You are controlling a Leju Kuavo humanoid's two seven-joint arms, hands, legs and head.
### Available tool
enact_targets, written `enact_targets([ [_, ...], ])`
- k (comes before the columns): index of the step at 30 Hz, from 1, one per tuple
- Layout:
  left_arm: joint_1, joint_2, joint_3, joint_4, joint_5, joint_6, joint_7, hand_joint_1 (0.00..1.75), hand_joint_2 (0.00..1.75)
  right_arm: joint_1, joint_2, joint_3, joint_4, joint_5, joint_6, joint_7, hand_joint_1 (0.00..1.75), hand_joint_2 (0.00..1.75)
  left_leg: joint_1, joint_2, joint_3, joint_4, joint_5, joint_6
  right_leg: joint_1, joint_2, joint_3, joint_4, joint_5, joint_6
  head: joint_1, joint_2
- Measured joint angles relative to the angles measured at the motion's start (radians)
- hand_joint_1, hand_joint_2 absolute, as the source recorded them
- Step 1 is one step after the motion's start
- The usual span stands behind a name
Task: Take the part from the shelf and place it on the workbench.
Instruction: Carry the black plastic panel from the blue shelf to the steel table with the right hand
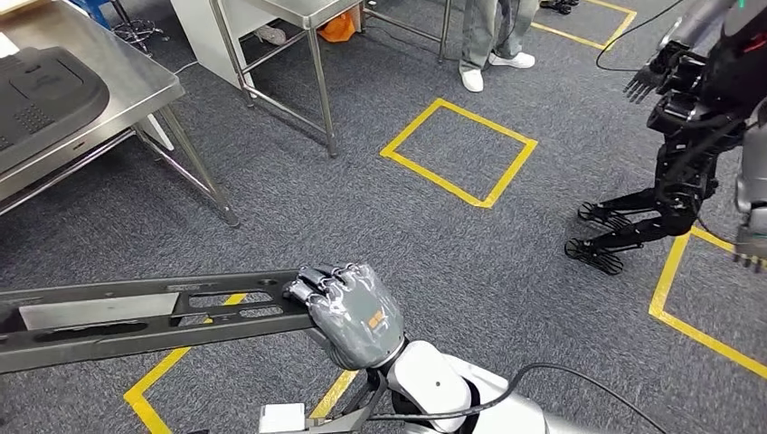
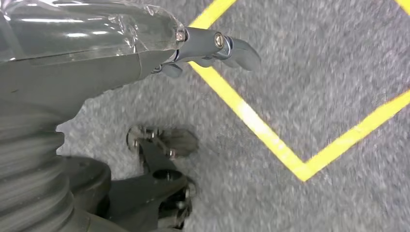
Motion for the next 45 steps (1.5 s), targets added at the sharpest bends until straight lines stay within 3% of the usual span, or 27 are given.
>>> enact_targets([
  [2,-0.001,0.001,0.0,0.0,0.0,0.0,0.0,0.0,1.75,-0.003,0.002,0.0,0.0,0.0,0.0,-0.001,1.75,1.75,-0.002,0.022,-0.011,0.032,-0.021,-0.012,-0.003,-0.02,0.008,-0.008,0.002,-0.01,-0.007,0.0],
  [5,-0.002,0.002,0.0,0.0,0.0,0.0,0.0,0.0,1.75,-0.005,0.004,0.0,0.0,0.0,0.0,-0.001,1.75,1.75,0.001,0.073,-0.092,0.202,-0.102,-0.026,-0.003,-0.054,0.015,-0.011,-0.002,-0.019,-0.017,0.0],
  [6,-0.001,0.002,0.0,0.0,0.001,0.0,0.0,0.0,1.75,-0.005,0.004,0.0,0.001,0.0,0.0,-0.001,1.75,1.75,0.003,0.078,-0.119,0.252,-0.117,-0.028,-0.002,-0.064,0.016,-0.011,-0.004,-0.02,-0.017,0.0],
  [7,0.0,0.002,0.0,0.0,0.001,0.0,0.0,0.0,1.75,-0.005,0.004,0.0,0.001,-0.001,0.0,-0.002,1.75,1.75,0.005,0.081,-0.131,0.27,-0.113,-0.03,-0.002,-0.074,0.018,-0.011,-0.006,-0.021,-0.018,0.0],
  [8,0.001,0.002,0.0,0.0,0.001,0.0,0.0,0.0,1.75,-0.005,0.004,0.0,0.001,-0.002,0.0,-0.004,1.75,1.75,0.006,0.085,-0.122,0.248,-0.09,-0.03,-0.003,-0.082,0.021,-0.011,-0.009,-0.019,-0.018,0.0],
  [11,0.0,0.002,0.0,0.0,0.001,0.0,0.0,0.0,1.75,-0.006,0.005,0.0,0.002,-0.003,0.0,-0.007,1.75,1.75,0.003,0.12,-0.029,0.052,0.003,-0.022,-0.002,-0.105,0.034,-0.012,-0.019,-0.01,-0.018,0.0],
  [13,0.0,0.002,0.0,0.0,0.001,0.0,0.0,0.0,1.75,-0.008,0.006,0.0,0.002,-0.003,-0.001,-0.009,1.75,1.75,-0.004,0.136,-0.007,-0.004,0.015,-0.01,0.002,-0.114,0.039,-0.014,-0.023,0.0,-0.018,0.0],
  [15,0.0,0.002,0.0,0.0,0.0,0.0,0.001,0.0,1.75,-0.01,0.006,0.0,0.002,-0.004,-0.001,-0.011,1.75,1.75,-0.007,0.121,-0.007,-0.008,0.016,0.002,0.003,-0.123,0.046,-0.021,-0.025,0.012,-0.018,0.0],
  [17,-0.001,0.003,0.0,0.0,-0.001,0.0,0.002,0.0,1.75,-0.012,0.007,0.0,0.002,-0.003,-0.001,-0.012,1.75,1.75,-0.003,0.108,0.004,-0.02,0.019,0.013,0.0,-0.108,0.049,-0.003,-0.043,0.022,-0.016,0.0],
  [18,-0.003,0.003,0.0,0.0,-0.001,0.0,0.003,0.0,1.75,-0.013,0.007,0.0,0.002,-0.003,-0.001,-0.013,1.75,1.75,-0.001,0.102,0.009,-0.026,0.021,0.019,-0.001,-0.093,0.035,0.031,-0.064,0.025,-0.013,0.0],
  [20,-0.005,0.004,0.0,0.0,-0.002,0.0,0.004,0.0,1.75,-0.014,0.007,0.0,0.003,-0.004,-0.001,-0.015,1.75,1.75,-0.002,0.088,0.012,-0.029,0.022,0.027,0.0,-0.061,-0.028,0.154,-0.119,0.024,-0.006,0.0],
  [22,-0.005,0.004,0.0,0.0,-0.003,0.0,0.006,0.0,1.75,-0.012,0.006,0.0,0.007,-0.004,-0.001,-0.016,1.75,1.75,-0.006,0.07,0.012,-0.027,0.02,0.032,0.002,-0.052,-0.086,0.249,-0.141,0.022,-0.001,0.0],
  [23,-0.005,0.004,0.0,0.0,-0.003,0.0,0.007,0.0,1.75,-0.012,0.006,0.0,0.01,-0.004,0.0,-0.016,1.75,1.75,-0.006,0.06,0.012,-0.025,0.019,0.033,0.003,-0.049,-0.093,0.248,-0.123,0.021,0.0,0.0],
  [24,-0.005,0.004,0.0,0.0,-0.003,0.0,0.007,0.0,1.75,-0.011,0.006,0.0,0.011,-0.004,0.0,-0.016,1.75,1.75,-0.006,0.05,0.013,-0.022,0.017,0.032,0.003,-0.045,-0.08,0.208,-0.089,0.018,0.001,0.0],
  [25,-0.005,0.004,0.0,0.0,-0.003,0.0,0.008,0.0,1.75,-0.011,0.006,0.0,0.012,-0.004,0.0,-0.016,1.75,1.75,-0.006,0.04,0.013,-0.018,0.014,0.03,0.002,-0.035,-0.056,0.143,-0.048,0.014,0.002,0.0],
  [27,-0.006,0.004,0.0,0.0,-0.003,0.001,0.008,0.0,1.75,-0.012,0.006,0.0,0.012,-0.004,0.001,-0.016,1.75,1.75,-0.008,0.022,0.008,-0.007,0.007,0.022,0.0,-0.008,-0.011,0.03,-0.001,0.01,0.004,0.0],
  [28,-0.005,0.004,0.0,0.0,-0.003,0.002,0.008,0.0,1.75,-0.012,0.006,0.0,0.013,-0.004,0.002,-0.016,1.75,1.75,-0.007,0.015,0.005,-0.003,0.005,0.017,0.001,0.0,-0.002,0.005,0.003,0.007,0.005,0.0],
  [30,-0.003,0.005,0.0,0.0,-0.003,0.002,0.008,0.0,1.75,-0.012,0.006,0.0,0.013,-0.005,0.002,-0.017,1.75,1.75,-0.004,0.003,0.001,-0.003,0.004,0.006,0.003,-0.006,0.002,-0.004,0.0,0.0,0.004,0.0],
  [32,0.0,0.008,0.0,0.0,-0.002,0.004,0.008,0.0,1.75,-0.014,0.008,0.0,0.014,-0.007,0.002,-0.018,1.75,1.75,-0.004,0.018,-0.002,0.015,-0.009,-0.007,0.001,-0.022,0.009,-0.011,0.003,-0.01,0.001,0.0],
  [34,0.0,0.009,0.0,0.0,0.001,0.006,0.008,0.0,1.75,-0.016,0.01,0.0,0.014,-0.012,0.002,-0.022,1.75,1.75,-0.003,0.057,-0.039,0.101,-0.059,-0.02,-0.001,-0.041,0.015,-0.017,0.003,-0.018,-0.007,0.0],
  [36,0.0,0.01,0.0,0.0,0.004,0.008,0.006,0.0,1.75,-0.016,0.012,0.0,0.015,-0.018,0.002,-0.026,1.75,1.75,0.001,0.078,-0.103,0.23,-0.116,-0.03,0.0,-0.06,0.017,-0.017,-0.001,-0.022,-0.013,0.0],
  [38,0.004,0.01,0.0,0.0,0.007,0.01,0.005,0.0,1.75,-0.016,0.012,0.0,0.016,-0.021,0.002,-0.028,1.75,1.75,0.005,0.083,-0.131,0.279,-0.117,-0.034,0.0,-0.079,0.02,-0.016,-0.006,-0.022,-0.014,0.0],
  [39,0.005,0.01,0.0,0.0,0.009,0.011,0.004,0.0,1.75,-0.016,0.013,0.001,0.017,-0.021,0.002,-0.029,1.75,1.75,0.007,0.086,-0.114,0.241,-0.09,-0.035,-0.001,-0.087,0.024,-0.016,-0.009,-0.021,-0.014,0.0],
  [42,0.005,0.011,0.001,0.0,0.01,0.015,0.0,0.0,1.75,-0.018,0.016,0.001,0.017,-0.022,0.003,-0.031,1.75,1.75,0.004,0.117,-0.014,0.04,0.002,-0.027,-0.001,-0.112,0.041,-0.018,-0.021,-0.01,-0.014,0.0],
  [43,0.005,0.011,0.001,0.0,0.011,0.016,-0.001,0.0,1.75,-0.019,0.017,0.001,0.017,-0.023,0.003,-0.031,1.75,1.75,0.001,0.126,0.001,0.006,0.012,-0.02,0.0,-0.117,0.045,-0.02,-0.023,-0.005,-0.014,0.0],
  [45,0.006,0.011,0.001,0.0,0.012,0.019,-0.003,0.0,1.75,-0.023,0.018,0.002,0.017,-0.024,0.003,-0.031,1.75,1.75,-0.006,0.125,0.002,-0.007,0.011,-0.006,0.004,-0.126,0.052,-0.025,-0.025,0.006,-0.013,0.0],
])
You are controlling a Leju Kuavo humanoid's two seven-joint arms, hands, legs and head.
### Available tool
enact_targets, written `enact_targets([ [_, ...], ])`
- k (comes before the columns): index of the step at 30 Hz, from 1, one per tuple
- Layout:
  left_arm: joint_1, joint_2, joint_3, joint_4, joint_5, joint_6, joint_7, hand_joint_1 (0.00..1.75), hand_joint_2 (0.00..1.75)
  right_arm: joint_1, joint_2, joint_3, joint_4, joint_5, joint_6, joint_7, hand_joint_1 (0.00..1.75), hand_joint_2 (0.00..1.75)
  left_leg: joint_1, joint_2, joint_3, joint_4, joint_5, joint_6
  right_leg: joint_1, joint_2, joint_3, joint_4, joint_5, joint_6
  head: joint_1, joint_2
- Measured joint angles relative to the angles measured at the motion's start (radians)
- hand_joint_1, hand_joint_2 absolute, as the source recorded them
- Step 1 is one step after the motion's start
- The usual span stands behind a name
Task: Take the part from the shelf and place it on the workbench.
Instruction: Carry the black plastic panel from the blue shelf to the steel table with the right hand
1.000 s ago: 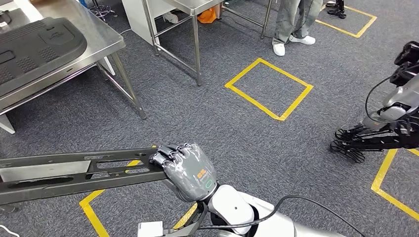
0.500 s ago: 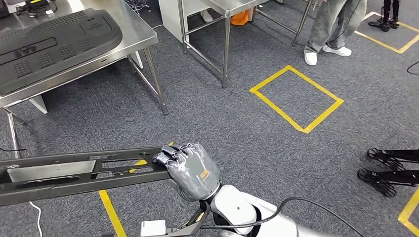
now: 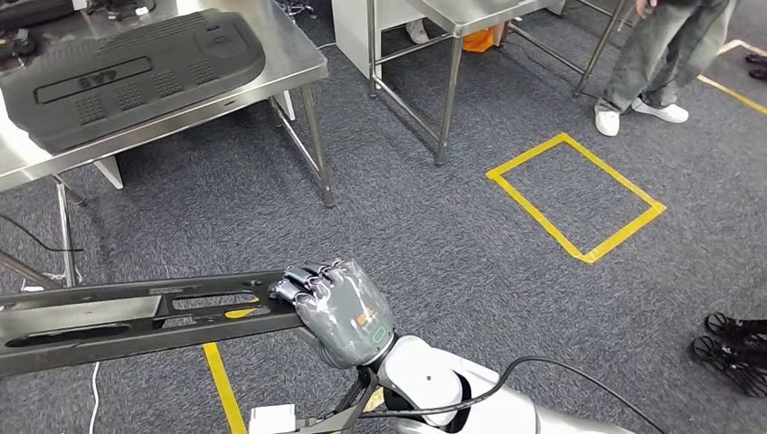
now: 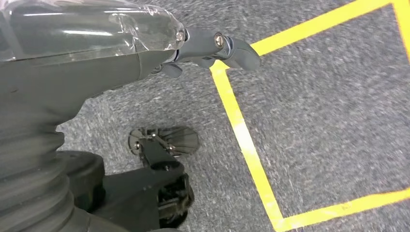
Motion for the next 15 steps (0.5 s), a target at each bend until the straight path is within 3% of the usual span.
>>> enact_targets([
  [2,0.002,0.0,0.0,0.0,0.001,0.002,-0.001,0.0,1.75,-0.001,0.0,0.0,0.0,0.0,0.0,0.0,1.75,1.75,0.003,-0.012,0.003,-0.006,0.001,0.014,-0.001,0.002,0.006,0.003,-0.009,0.012,0.002,0.0],
  [4,0.001,0.0,0.0,0.0,0.001,0.002,-0.002,0.0,1.75,-0.003,0.0,0.0,0.0,0.0,0.001,0.001,1.75,1.75,0.007,-0.024,0.009,-0.012,0.002,0.028,-0.003,0.035,-0.017,0.061,-0.048,0.018,0.005,0.0],
  [6,0.0,0.001,0.0,0.0,0.001,0.002,-0.003,0.0,1.75,-0.003,0.0,0.0,0.0,0.0,0.001,0.002,1.75,1.75,0.005,-0.037,0.01,-0.013,0.001,0.037,-0.002,0.068,-0.087,0.199,-0.112,0.016,0.012,0.0],
  [7,0.0,0.001,0.0,0.0,0.001,0.002,-0.003,0.0,1.75,-0.002,0.0,0.0,0.0,0.0,0.001,0.002,1.75,1.75,0.003,-0.045,0.01,-0.012,0.0,0.039,-0.001,0.074,-0.125,0.265,-0.132,0.015,0.016,0.0],
  [8,0.001,0.001,0.0,0.0,0.002,0.002,-0.003,0.0,1.75,0.0,0.0,0.0,0.0,0.0,0.002,0.003,1.75,1.75,0.001,-0.055,0.011,-0.012,0.0,0.04,0.0,0.077,-0.148,0.3,-0.131,0.013,0.018,0.0],
  [9,0.001,0.001,0.0,0.0,0.003,0.002,-0.003,0.0,1.75,0.002,0.0,0.0,0.0,0.0,0.002,0.003,1.75,1.75,0.0,-0.066,0.013,-0.011,-0.001,0.041,0.001,0.079,-0.152,0.292,-0.108,0.01,0.018,0.0],
  [10,0.001,0.001,0.0,0.0,0.004,0.003,-0.002,0.0,1.75,0.002,0.0,0.0,0.0,0.0,0.003,0.003,1.75,1.75,-0.001,-0.077,0.015,-0.01,-0.003,0.041,0.001,0.083,-0.135,0.242,-0.067,0.005,0.019,0.0],
  [12,0.001,0.0,0.0,0.0,0.007,0.004,-0.003,0.0,1.75,0.003,0.0,0.0,0.0,-0.001,0.005,0.003,1.75,1.75,-0.003,-0.094,0.017,-0.006,-0.008,0.037,0.001,0.113,-0.079,0.098,0.009,-0.006,0.02,0.0],
  [13,0.001,0.0,0.0,0.0,0.008,0.004,-0.003,0.0,1.75,0.002,0.0,0.0,0.0,-0.002,0.006,0.003,1.75,1.75,-0.002,-0.102,0.015,-0.003,-0.01,0.033,0.0,0.129,-0.06,0.046,0.028,-0.008,0.019,0.0],
  [15,0.003,0.001,0.001,0.0,0.01,0.005,-0.002,0.0,1.75,0.002,0.0,0.001,0.0,-0.004,0.006,0.003,1.75,1.75,0.002,-0.113,0.007,-0.001,-0.01,0.021,0.003,0.146,-0.05,0.014,0.029,-0.011,0.018,0.0],
])
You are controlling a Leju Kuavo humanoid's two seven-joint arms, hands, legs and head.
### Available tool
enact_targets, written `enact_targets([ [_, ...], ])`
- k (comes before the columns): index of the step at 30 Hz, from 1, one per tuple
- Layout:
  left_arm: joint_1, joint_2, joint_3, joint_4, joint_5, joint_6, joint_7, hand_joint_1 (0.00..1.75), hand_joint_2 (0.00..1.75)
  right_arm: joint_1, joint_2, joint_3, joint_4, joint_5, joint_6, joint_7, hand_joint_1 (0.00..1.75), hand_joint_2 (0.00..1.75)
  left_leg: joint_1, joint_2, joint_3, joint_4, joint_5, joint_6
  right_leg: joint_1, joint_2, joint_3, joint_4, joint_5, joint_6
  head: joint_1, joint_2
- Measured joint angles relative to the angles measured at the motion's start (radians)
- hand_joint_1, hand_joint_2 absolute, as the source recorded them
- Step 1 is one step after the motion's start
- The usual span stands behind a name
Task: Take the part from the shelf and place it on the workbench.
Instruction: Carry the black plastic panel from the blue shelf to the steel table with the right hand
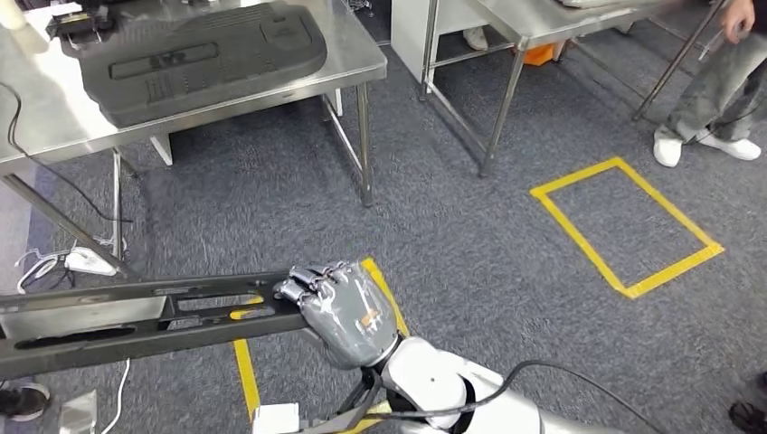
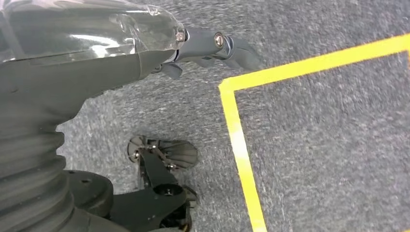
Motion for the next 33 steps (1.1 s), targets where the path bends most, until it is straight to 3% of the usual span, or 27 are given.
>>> enact_targets([
  [1,0.001,0.001,0.0,0.0,0.001,0.001,0.0,0.0,1.75,0.0,0.0,0.0,0.0,-0.001,0.0,0.0,1.75,1.75,0.003,-0.006,-0.001,-0.002,0.0,-0.007,0.0,-0.005,0.002,-0.005,0.002,-0.003,0.0,0.0],
  [3,0.002,0.002,0.0,0.0,0.002,0.004,0.0,0.0,1.75,-0.001,0.0,0.0,0.0,-0.003,0.0,0.001,1.75,1.75,0.003,0.008,0.0,0.01,-0.009,-0.019,-0.001,-0.018,0.011,-0.015,0.004,-0.009,-0.002,0.0],
  [5,0.001,0.003,0.001,-0.001,0.004,0.006,0.0,0.0,1.75,-0.002,0.0,0.0,0.0,-0.006,-0.002,0.0,1.75,1.75,0.001,0.036,0.007,0.007,-0.008,-0.008,0.001,-0.028,0.021,-0.019,-0.002,-0.007,-0.012,0.0],
  [7,0.001,0.003,0.001,-0.001,0.006,0.006,0.0,0.0,1.75,-0.002,0.0,0.001,0.001,-0.009,-0.005,0.0,1.75,1.75,0.003,0.042,0.016,-0.012,0.002,0.002,0.006,-0.035,0.026,-0.014,-0.01,-0.006,-0.017,0.0],
  [11,0.005,0.004,0.001,-0.001,0.009,0.006,0.0,0.0,1.75,-0.002,0.0,0.001,0.004,-0.01,-0.008,-0.002,1.75,1.75,0.007,0.04,0.018,-0.016,0.004,-0.015,0.009,-0.044,0.028,-0.011,-0.014,-0.011,-0.017,0.0],
  [33,0.005,0.007,0.001,-0.001,0.009,0.005,0.005,0.0,1.75,-0.002,0.0,0.001,0.008,-0.009,-0.021,0.011,1.75,1.75,0.006,0.04,0.018,-0.016,0.0,-0.019,0.009,-0.044,0.03,-0.012,-0.017,-0.013,-0.016,0.0],
])
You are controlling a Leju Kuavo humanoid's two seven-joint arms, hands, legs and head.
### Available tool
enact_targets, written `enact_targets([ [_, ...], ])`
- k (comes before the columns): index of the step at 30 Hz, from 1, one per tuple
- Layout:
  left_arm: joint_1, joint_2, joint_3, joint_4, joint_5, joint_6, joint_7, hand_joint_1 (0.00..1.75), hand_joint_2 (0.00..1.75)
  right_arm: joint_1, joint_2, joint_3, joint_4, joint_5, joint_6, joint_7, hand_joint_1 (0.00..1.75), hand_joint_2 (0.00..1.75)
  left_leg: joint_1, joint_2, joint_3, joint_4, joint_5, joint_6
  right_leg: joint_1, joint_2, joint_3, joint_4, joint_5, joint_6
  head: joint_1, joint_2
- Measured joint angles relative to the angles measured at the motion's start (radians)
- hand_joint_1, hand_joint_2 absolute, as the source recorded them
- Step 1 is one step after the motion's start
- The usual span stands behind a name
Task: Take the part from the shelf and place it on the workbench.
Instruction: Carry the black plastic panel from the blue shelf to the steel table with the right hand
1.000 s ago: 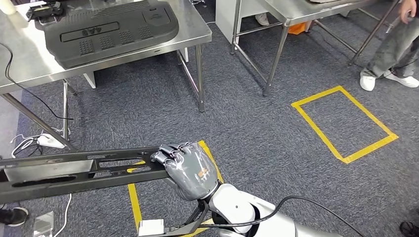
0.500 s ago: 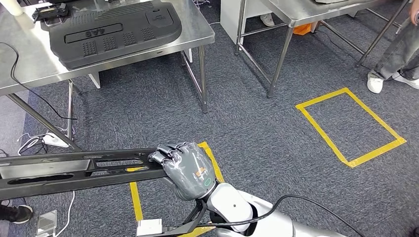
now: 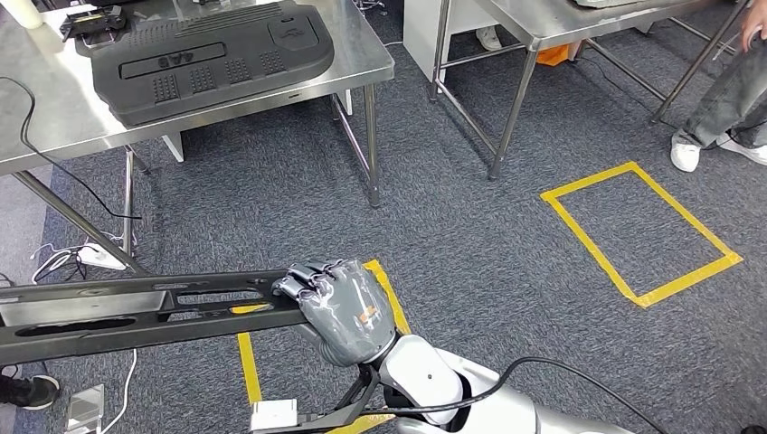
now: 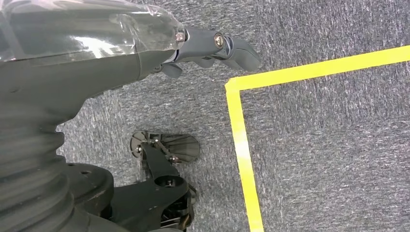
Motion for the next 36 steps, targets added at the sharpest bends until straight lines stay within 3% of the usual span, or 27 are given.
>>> enact_targets([
  [8,0.0,0.0,0.0,0.0,0.0,0.0,0.0,0.0,1.75,0.0,0.0,0.0,0.0,-0.001,-0.002,0.0,1.75,1.75,0.0,0.0,0.0,0.002,-0.001,0.001,-0.001,0.0,0.0,-0.001,0.001,0.001,0.0,0.0],
  [12,0.001,0.004,0.0,0.0,0.005,0.001,-0.001,0.0,1.75,0.0,0.0,0.0,0.0,0.002,-0.004,-0.001,1.75,1.75,-0.004,0.0,-0.002,0.008,-0.005,0.017,-0.006,-0.001,0.003,-0.007,0.004,0.011,-0.002,0.0],
  [14,0.001,0.004,0.0,-0.001,0.008,0.001,-0.002,0.0,1.75,0.0,0.0,0.0,0.0,0.004,-0.004,-0.001,1.75,1.75,0.003,0.001,0.014,-0.019,0.006,0.023,-0.001,-0.002,0.009,-0.01,0.001,0.017,-0.001,0.0],
  [16,0.001,0.003,0.0,-0.002,0.01,0.002,-0.004,0.0,1.75,-0.002,-0.001,0.0,0.0,0.005,-0.005,-0.002,1.75,1.75,0.014,0.004,0.033,-0.05,0.019,0.027,0.001,-0.005,-0.01,0.042,-0.033,0.025,0.004,0.0],
  [18,0.002,0.004,0.0,-0.002,0.011,0.002,-0.004,0.0,1.75,-0.002,-0.002,0.0,0.001,0.006,-0.007,-0.002,1.75,1.75,0.017,0.005,0.038,-0.056,0.021,0.029,-0.008,-0.008,-0.071,0.165,-0.09,0.036,0.012,0.0],
  [19,0.003,0.004,0.0,-0.002,0.012,0.002,-0.004,0.0,1.75,-0.001,-0.003,0.0,0.001,0.006,-0.008,-0.003,1.75,1.75,0.018,0.004,0.038,-0.055,0.019,0.027,-0.014,-0.009,-0.101,0.217,-0.105,0.042,0.013,0.0],
  [20,0.005,0.004,0.0,-0.002,0.012,0.002,-0.004,0.0,1.75,0.0,-0.003,0.0,0.002,0.006,-0.008,-0.003,1.75,1.75,0.021,0.003,0.038,-0.051,0.016,0.024,-0.02,-0.009,-0.117,0.242,-0.102,0.048,0.014,0.0],
  [21,0.006,0.004,0.0,-0.002,0.012,0.002,-0.004,0.0,1.75,0.001,-0.004,0.0,0.004,0.006,-0.008,-0.003,1.75,1.75,0.025,0.0,0.037,-0.046,0.011,0.018,-0.025,-0.01,-0.117,0.232,-0.083,0.055,0.014,0.0],
  [23,0.007,0.004,0.0,-0.002,0.012,0.002,-0.004,0.0,1.75,0.001,-0.004,0.0,0.005,0.006,-0.008,-0.003,1.75,1.75,0.037,-0.007,0.035,-0.025,-0.004,0.001,-0.035,-0.005,-0.066,0.118,-0.016,0.071,0.016,0.0],
  [24,0.007,0.005,0.0,-0.002,0.012,0.002,-0.004,0.0,1.75,0.001,-0.004,0.0,0.006,0.006,-0.008,-0.003,1.75,1.75,0.039,-0.011,0.032,-0.011,-0.014,-0.01,-0.037,0.002,-0.043,0.066,0.004,0.075,0.019,0.0],
  [26,0.006,0.007,0.0,-0.002,0.012,0.003,-0.004,0.0,1.75,0.001,-0.004,0.0,0.007,0.006,-0.008,-0.002,1.75,1.75,0.039,-0.017,0.023,0.007,-0.026,-0.027,-0.037,0.013,-0.027,0.026,0.007,0.064,0.024,0.0],
  [28,0.006,0.008,0.0,-0.002,0.012,0.003,-0.004,0.0,1.75,0.002,-0.004,0.0,0.008,0.005,-0.008,-0.002,1.75,1.75,0.039,-0.021,0.021,0.008,-0.027,-0.035,-0.034,0.008,-0.032,0.034,0.004,0.04,0.019,0.0],
  [30,0.007,0.008,-0.001,-0.002,0.013,0.003,-0.004,0.0,1.75,0.002,-0.003,0.0,0.008,0.004,-0.008,-0.002,1.75,1.75,0.04,-0.006,0.016,0.026,-0.037,-0.039,-0.031,-0.003,-0.032,0.034,0.003,0.023,0.011,0.0],
  [32,0.006,0.008,-0.001,-0.002,0.017,0.003,-0.004,0.0,1.75,0.002,-0.003,0.0,0.008,0.001,-0.008,-0.003,1.75,1.75,0.033,0.022,-0.023,0.114,-0.084,-0.038,-0.028,-0.016,-0.03,0.033,0.002,0.012,0.004,0.0],
  [34,0.006,0.008,-0.001,-0.002,0.02,0.003,-0.004,0.0,1.75,0.002,-0.003,0.0,0.009,-0.001,-0.008,-0.005,1.75,1.75,0.025,0.034,-0.097,0.26,-0.146,-0.032,-0.02,-0.03,-0.029,0.033,-0.001,0.005,0.0,0.0],
  [35,0.007,0.008,-0.001,-0.002,0.021,0.003,-0.004,0.0,1.75,0.002,-0.003,0.0,0.009,-0.001,-0.008,-0.006,1.75,1.75,0.022,0.034,-0.125,0.311,-0.159,-0.027,-0.016,-0.036,-0.028,0.033,-0.003,0.002,-0.001,0.0],
  [36,0.009,0.008,-0.001,-0.002,0.022,0.003,-0.004,0.0,1.75,0.002,-0.003,0.0,0.01,-0.002,-0.008,-0.008,1.75,1.75,0.017,0.034,-0.139,0.332,-0.154,-0.021,-0.011,-0.041,-0.026,0.033,-0.005,0.0,-0.002,0.0],
])
